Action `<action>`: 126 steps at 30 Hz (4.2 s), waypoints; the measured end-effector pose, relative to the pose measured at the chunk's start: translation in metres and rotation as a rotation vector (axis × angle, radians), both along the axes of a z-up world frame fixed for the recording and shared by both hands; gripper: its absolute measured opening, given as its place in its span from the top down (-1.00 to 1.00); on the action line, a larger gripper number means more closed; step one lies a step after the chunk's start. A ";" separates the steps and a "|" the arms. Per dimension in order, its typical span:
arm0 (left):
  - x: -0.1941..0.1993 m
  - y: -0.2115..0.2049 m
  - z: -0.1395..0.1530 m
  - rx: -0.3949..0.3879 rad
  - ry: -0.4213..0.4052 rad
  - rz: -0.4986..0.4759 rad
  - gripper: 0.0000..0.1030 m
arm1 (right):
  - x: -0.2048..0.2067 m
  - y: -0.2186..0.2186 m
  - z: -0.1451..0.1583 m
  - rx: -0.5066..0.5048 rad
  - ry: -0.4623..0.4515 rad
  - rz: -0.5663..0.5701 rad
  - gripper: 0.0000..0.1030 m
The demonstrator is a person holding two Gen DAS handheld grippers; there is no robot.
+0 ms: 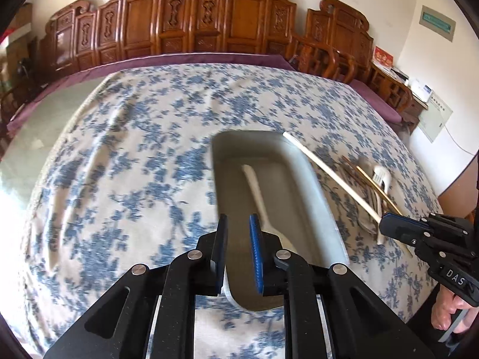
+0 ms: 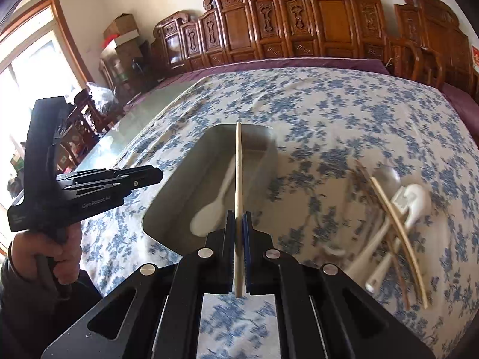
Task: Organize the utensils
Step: 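Lower the white spoon into the grey tray and open the left gripper while the right carries the chopstick, then lower the chopstick into the grey tray and open the right gripper, then grasp another wooden chopstick from the pile with the right gripper, then grasp the metal spoon with the left gripper and lift it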
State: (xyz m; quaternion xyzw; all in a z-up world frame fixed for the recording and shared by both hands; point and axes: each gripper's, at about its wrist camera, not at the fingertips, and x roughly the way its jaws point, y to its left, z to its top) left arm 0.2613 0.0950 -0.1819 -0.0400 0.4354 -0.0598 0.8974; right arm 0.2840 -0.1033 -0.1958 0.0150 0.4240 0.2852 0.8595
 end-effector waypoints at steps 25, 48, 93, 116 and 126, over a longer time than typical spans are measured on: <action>-0.010 0.032 0.013 0.021 -0.046 0.050 0.74 | 0.031 0.083 -0.046 -0.112 0.097 0.043 0.86; -0.013 -0.050 0.012 -0.002 -0.067 -0.089 0.15 | 0.007 -0.116 -0.010 -0.251 -0.053 -0.146 0.64; -0.029 -0.168 -0.013 0.001 0.017 -0.224 0.15 | -0.041 -0.206 -0.005 -0.177 -0.032 -0.161 0.88; 0.067 -0.217 -0.073 0.087 0.208 -0.172 0.56 | -0.035 -0.227 -0.011 -0.129 -0.004 -0.186 0.88; 0.083 -0.233 -0.073 0.183 0.226 -0.190 0.86 | -0.035 -0.226 -0.011 -0.126 0.003 -0.182 0.88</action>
